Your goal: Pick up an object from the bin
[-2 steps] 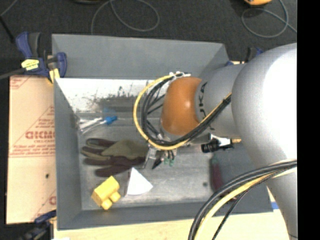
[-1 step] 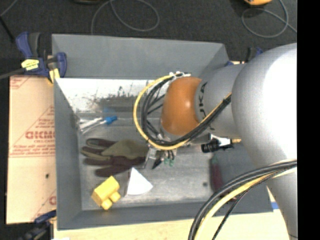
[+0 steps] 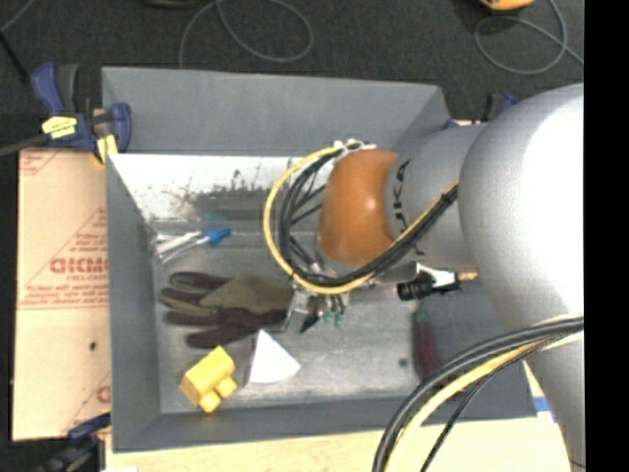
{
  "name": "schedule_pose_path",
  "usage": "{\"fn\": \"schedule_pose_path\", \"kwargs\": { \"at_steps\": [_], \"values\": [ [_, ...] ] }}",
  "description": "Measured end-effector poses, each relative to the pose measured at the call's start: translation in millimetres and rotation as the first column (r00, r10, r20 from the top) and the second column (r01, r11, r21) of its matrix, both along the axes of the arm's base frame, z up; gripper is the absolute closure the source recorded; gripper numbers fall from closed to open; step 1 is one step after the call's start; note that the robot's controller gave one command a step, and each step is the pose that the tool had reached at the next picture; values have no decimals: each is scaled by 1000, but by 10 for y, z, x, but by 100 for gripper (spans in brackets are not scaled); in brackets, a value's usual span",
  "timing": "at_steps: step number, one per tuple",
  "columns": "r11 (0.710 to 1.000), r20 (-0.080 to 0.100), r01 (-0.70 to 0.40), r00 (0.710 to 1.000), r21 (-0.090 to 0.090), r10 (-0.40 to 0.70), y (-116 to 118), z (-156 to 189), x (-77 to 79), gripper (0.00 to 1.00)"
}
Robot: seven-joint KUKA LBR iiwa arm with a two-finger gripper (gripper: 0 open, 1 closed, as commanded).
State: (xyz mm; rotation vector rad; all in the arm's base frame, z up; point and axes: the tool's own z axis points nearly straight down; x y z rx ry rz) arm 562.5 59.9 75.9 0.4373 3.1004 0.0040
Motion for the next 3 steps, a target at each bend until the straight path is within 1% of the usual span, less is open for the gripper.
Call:
{"fn": "schedule_pose_path", "kwargs": {
  "at_steps": [1,2,3],
  "values": [
    [1000,-6,-1,1000,0,1,-5,212,-17,100],
    [1000,0,-2,1000,0,2,-6,414,2,100],
    [1000,3,-3,1000,0,3,-6,581,9,100]
  ]
}}
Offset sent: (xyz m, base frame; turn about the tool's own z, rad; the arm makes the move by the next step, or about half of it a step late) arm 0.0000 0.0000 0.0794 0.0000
